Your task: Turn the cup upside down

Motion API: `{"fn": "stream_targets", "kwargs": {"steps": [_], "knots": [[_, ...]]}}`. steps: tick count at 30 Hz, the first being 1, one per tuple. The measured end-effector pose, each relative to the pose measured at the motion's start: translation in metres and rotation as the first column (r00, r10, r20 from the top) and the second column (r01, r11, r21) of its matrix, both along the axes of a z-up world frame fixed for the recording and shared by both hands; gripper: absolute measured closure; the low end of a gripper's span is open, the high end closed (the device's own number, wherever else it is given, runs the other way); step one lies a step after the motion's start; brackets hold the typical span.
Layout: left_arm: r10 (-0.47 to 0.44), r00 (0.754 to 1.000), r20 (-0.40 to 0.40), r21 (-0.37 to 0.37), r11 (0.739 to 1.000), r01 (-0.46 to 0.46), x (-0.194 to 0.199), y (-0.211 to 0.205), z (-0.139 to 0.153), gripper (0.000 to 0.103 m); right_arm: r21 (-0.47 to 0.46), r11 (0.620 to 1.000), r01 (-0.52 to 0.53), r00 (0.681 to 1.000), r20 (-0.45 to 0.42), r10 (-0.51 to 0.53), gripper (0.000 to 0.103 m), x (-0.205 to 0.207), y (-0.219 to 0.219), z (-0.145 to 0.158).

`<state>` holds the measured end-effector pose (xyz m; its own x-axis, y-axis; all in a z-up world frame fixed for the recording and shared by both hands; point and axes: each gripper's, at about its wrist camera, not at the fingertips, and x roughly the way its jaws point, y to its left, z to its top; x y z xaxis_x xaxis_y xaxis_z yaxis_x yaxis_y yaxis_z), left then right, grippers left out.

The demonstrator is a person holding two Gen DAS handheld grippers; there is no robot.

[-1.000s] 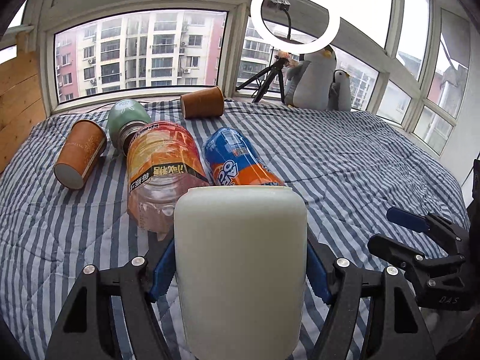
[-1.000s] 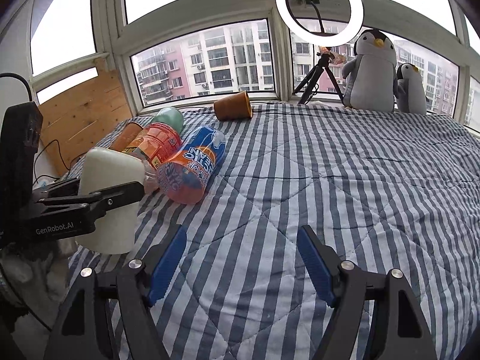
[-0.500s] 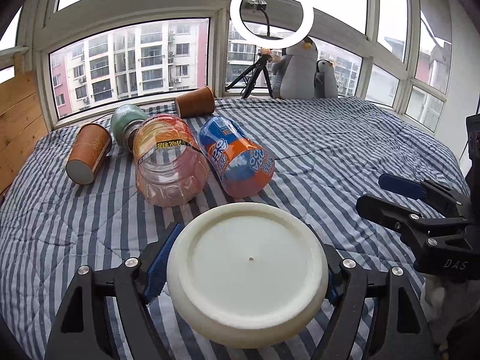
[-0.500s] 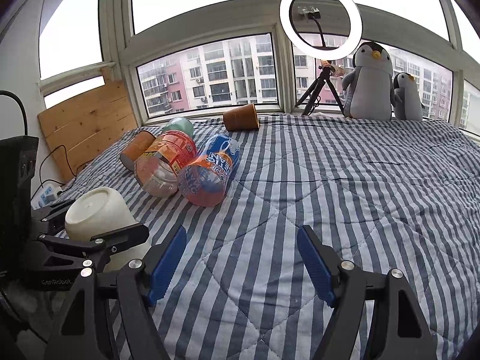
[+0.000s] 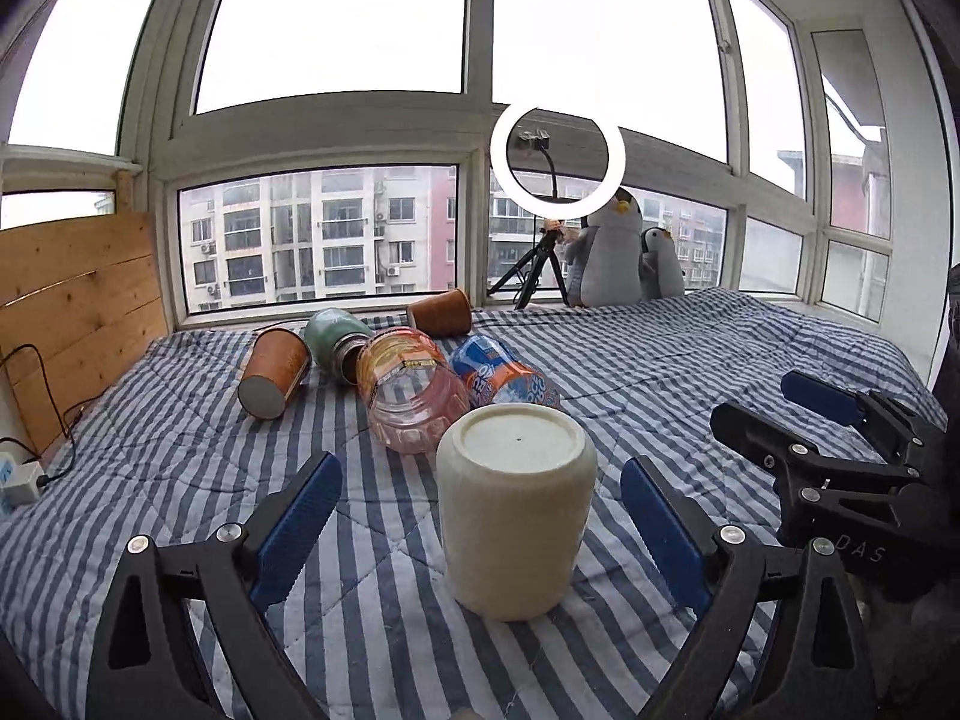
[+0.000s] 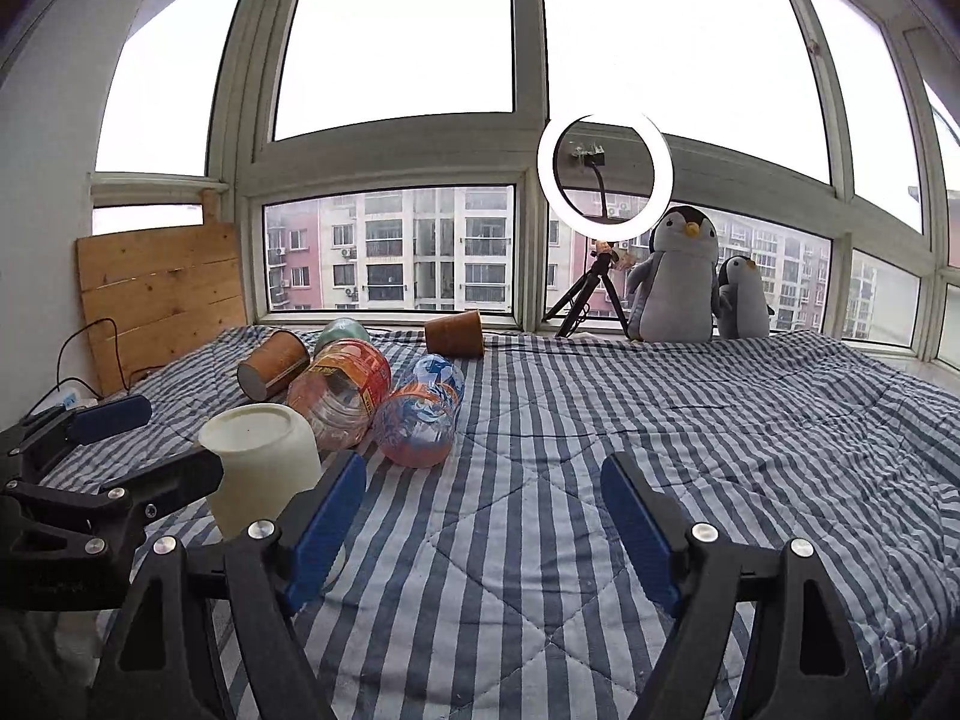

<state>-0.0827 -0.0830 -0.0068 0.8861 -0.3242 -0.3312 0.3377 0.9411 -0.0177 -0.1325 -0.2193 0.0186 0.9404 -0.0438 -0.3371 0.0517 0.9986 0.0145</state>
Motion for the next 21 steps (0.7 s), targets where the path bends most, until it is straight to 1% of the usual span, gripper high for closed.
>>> {"fn": "stream_targets", "kwargs": {"steps": [2, 4, 7, 11, 13, 18, 21], "knots": [[0.039, 0.999, 0.037, -0.014, 0.999, -0.038, -0.018, 0.009, 0.0, 0.006, -0.011, 1.0, 0.011, 1.0, 0.029, -0.011, 0.022, -0.012, 0.007, 0.002], [0.088, 0.995, 0.055, -0.023, 0.996, -0.087, -0.033, 0.018, -0.001, 0.005, -0.023, 0.999, 0.027, 0.998, 0.061, -0.025, 0.015, -0.024, 0.013, 0.003], [0.135, 0.989, 0.063, -0.056, 0.99, -0.132, -0.052, 0.033, -0.005, 0.003, -0.018, 0.999, 0.041, 0.994, 0.1, -0.039, 0.013, -0.042, 0.021, 0.004], [0.184, 0.983, 0.03, -0.078, 0.98, -0.181, -0.065, 0.051, -0.014, 0.002, -0.007, 0.999, 0.044, 0.992, 0.119, -0.043, 0.011, -0.057, 0.027, 0.002], [0.218, 0.975, 0.04, -0.075, 0.974, -0.214, -0.07, 0.057, -0.019, 0.002, -0.011, 0.999, 0.05, 0.991, 0.122, -0.049, 0.011, -0.062, 0.029, 0.0], [0.262, 0.962, 0.077, -0.072, 0.964, -0.256, -0.085, 0.066, -0.023, 0.002, 0.001, 0.996, 0.087, 0.984, 0.156, -0.086, 0.011, -0.083, 0.023, -0.004], [0.267, 0.96, 0.089, -0.072, 0.963, -0.261, -0.09, 0.067, -0.02, 0.002, 0.001, 0.996, 0.094, 0.984, 0.155, -0.093, 0.011, -0.089, 0.02, -0.004]]}}
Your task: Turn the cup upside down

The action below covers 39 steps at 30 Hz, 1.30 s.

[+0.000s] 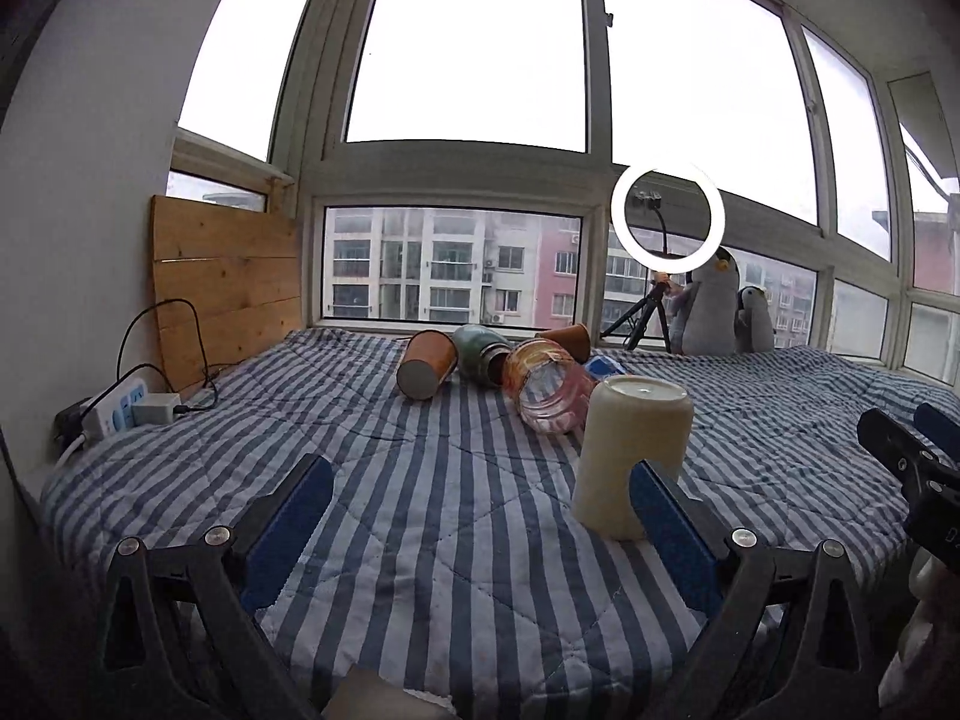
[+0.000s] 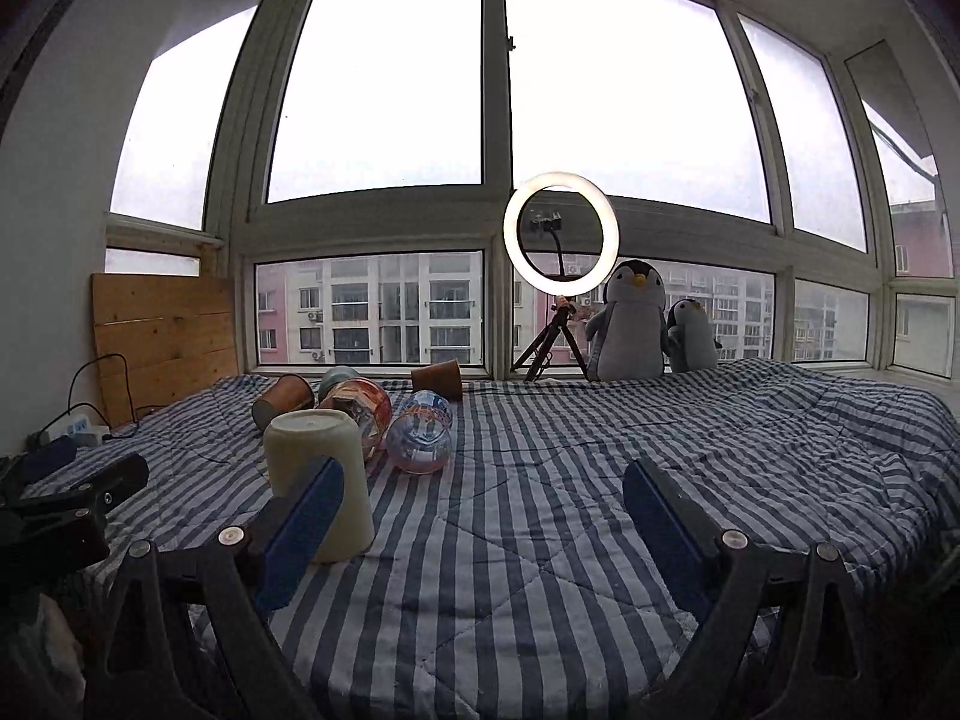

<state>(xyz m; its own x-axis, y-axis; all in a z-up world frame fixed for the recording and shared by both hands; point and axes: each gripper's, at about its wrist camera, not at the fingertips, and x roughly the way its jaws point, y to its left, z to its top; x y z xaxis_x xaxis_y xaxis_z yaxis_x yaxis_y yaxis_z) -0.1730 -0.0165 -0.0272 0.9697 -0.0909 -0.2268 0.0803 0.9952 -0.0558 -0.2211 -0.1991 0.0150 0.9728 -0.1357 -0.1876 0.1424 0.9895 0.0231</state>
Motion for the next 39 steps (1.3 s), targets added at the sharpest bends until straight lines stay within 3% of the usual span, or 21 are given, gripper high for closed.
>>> {"fn": "stream_targets", "kwargs": {"steps": [5, 39], "knots": [[0.018, 0.999, 0.029, 0.037, 0.999, -0.019, -0.008, -0.006, 0.005, 0.001, -0.025, 0.999, 0.025, 1.0, 0.018, -0.025, 0.011, -0.006, 0.002, 0.0], [0.022, 0.999, 0.048, 0.034, 0.999, -0.024, -0.01, -0.005, 0.011, 0.001, -0.02, 0.999, 0.026, 0.999, 0.022, -0.025, 0.011, -0.004, 0.004, -0.002]]}}
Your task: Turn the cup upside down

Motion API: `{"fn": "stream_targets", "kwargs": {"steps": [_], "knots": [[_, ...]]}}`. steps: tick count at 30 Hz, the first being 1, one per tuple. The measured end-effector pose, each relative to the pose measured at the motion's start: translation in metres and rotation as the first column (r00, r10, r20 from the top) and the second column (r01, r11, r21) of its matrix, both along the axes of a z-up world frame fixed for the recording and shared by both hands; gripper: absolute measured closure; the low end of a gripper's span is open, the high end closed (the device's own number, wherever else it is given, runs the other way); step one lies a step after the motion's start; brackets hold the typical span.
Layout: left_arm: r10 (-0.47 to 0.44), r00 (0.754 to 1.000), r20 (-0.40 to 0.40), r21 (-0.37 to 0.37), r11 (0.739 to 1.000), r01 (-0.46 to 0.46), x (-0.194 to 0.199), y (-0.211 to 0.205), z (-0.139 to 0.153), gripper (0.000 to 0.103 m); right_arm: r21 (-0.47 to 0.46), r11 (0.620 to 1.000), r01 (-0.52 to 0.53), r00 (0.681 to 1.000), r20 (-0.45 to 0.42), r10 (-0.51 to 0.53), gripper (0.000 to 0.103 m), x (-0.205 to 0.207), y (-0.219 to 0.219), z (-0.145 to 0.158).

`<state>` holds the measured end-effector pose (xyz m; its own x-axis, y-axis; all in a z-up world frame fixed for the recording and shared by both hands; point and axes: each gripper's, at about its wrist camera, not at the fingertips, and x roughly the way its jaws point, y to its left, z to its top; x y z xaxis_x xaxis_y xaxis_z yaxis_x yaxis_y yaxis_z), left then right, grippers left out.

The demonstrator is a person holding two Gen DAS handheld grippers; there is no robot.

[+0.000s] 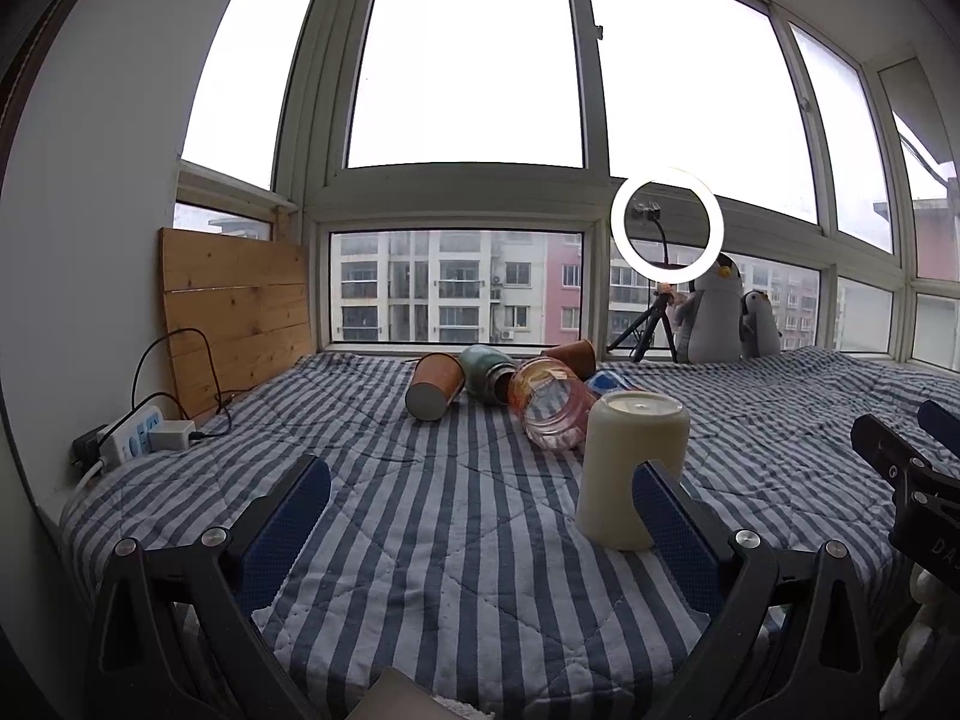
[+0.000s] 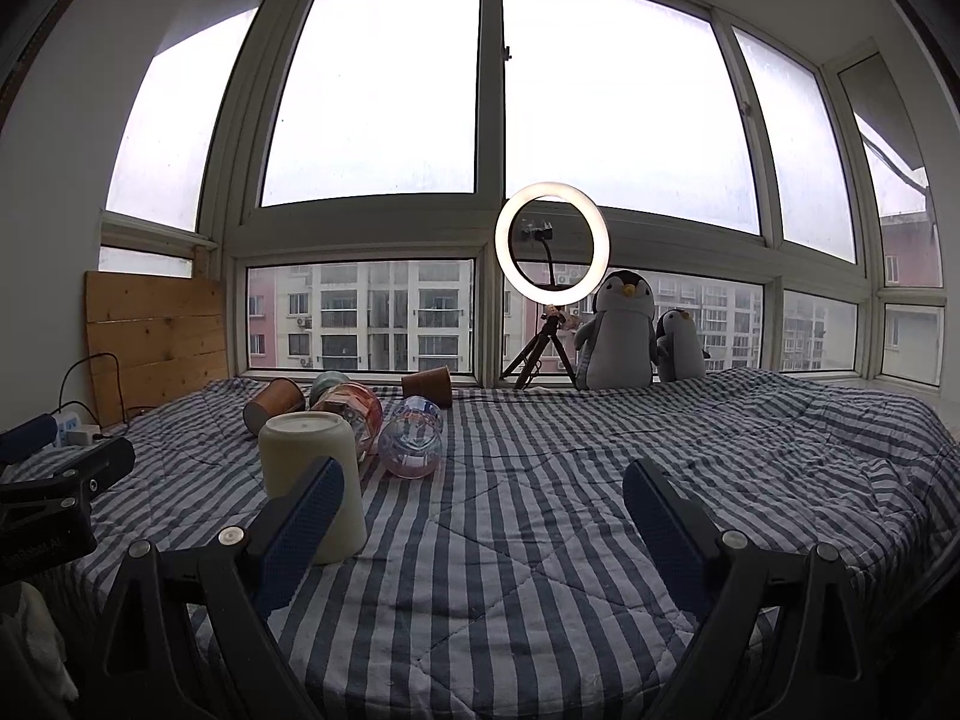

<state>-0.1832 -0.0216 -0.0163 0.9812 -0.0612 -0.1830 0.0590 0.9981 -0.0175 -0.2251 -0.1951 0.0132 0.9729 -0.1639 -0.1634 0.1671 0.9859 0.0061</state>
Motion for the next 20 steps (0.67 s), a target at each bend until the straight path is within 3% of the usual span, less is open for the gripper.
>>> {"fn": "stream_targets", "kwargs": {"steps": [20], "knots": [[0.012, 1.0, 0.001, -0.019, 1.0, -0.012, -0.0002, 0.0041, 0.0008, 0.001, 0.012, 1.0, -0.002, 1.0, -0.004, 0.002, 0.011, -0.0002, -0.0007, -0.0006]]}}
